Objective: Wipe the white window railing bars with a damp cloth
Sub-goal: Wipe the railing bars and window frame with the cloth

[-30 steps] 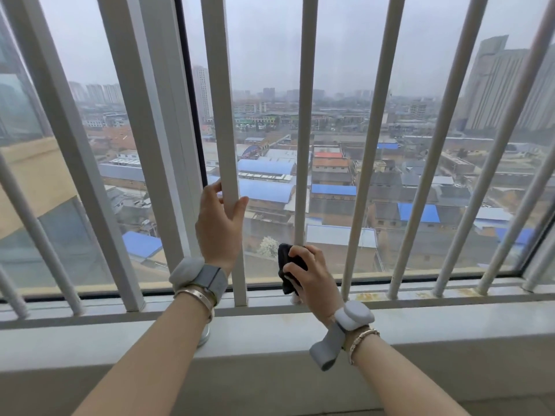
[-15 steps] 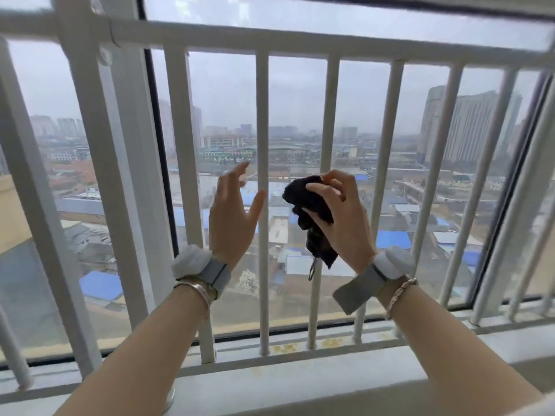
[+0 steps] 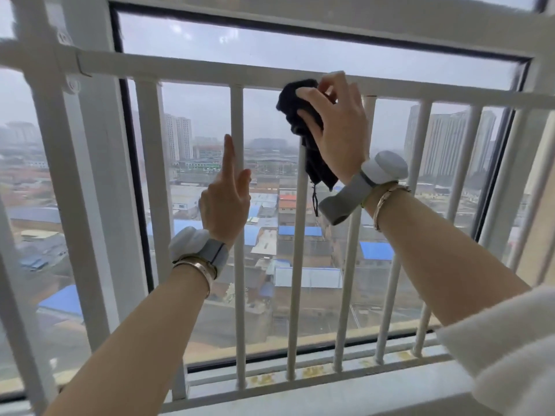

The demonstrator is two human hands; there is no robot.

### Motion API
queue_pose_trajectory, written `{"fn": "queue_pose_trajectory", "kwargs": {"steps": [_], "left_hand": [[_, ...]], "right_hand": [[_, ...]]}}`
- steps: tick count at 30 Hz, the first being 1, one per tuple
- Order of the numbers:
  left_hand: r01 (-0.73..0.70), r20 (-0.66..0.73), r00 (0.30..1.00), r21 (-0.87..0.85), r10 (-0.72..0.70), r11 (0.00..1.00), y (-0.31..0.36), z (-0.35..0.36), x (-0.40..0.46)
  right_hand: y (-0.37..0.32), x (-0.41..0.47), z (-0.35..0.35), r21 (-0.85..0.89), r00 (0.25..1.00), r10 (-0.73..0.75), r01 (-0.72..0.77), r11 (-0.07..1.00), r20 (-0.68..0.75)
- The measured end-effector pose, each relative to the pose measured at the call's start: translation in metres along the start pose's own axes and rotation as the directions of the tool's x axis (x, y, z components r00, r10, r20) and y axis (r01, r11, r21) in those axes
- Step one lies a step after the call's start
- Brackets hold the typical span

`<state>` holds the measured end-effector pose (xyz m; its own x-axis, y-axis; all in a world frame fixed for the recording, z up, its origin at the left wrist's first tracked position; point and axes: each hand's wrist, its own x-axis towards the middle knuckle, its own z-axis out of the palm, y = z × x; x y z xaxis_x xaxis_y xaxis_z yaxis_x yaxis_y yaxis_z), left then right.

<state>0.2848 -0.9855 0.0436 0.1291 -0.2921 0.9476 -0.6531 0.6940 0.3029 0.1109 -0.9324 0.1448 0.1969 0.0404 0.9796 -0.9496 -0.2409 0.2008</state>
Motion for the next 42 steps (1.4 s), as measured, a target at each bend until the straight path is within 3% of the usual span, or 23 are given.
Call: {"fn": "queue_pose_trajectory", "kwargs": {"steps": [2, 7, 12, 23, 35, 42], "left_hand": [[-0.010, 0.013, 1.000, -0.002, 0.010, 1.000, -0.001, -0.002, -0.001], [0.003, 0.032, 0.999, 0.001, -0.003, 1.000, 0.000, -0.004, -0.001], [0.005, 0.037, 0.999, -0.036, -0.004, 0.999, -0.001, -0.005, -0.001], [0.036, 0.090, 0.996, -0.173, -0.021, 0.984, -0.007, -0.005, -0.047], [0.074, 0.142, 0.989, -0.232, -0.042, 0.970, -0.022, -0.001, -0.108], [0.065, 0.211, 0.977, -0.150, -0.033, 0.987, -0.038, -0.006, -0.166]], "right_hand": [[-0.003, -0.016, 0.004, 0.072, 1.000, 0.018, -0.019, 0.997, 0.017], [-0.008, -0.047, -0.003, 0.137, 0.973, -0.124, 0.099, 0.986, 0.194], [-0.002, 0.005, 0.001, 0.166, 0.998, 0.052, -0.058, 0.984, 0.044], [-0.031, -0.070, 0.009, 0.319, 0.963, 0.258, -0.268, 0.909, 0.074], [-0.067, -0.185, 0.013, 0.212, 0.912, 0.353, -0.394, 0.894, 0.209], [-0.083, -0.255, 0.009, 0.184, 0.888, 0.359, -0.419, 0.889, 0.287]]}}
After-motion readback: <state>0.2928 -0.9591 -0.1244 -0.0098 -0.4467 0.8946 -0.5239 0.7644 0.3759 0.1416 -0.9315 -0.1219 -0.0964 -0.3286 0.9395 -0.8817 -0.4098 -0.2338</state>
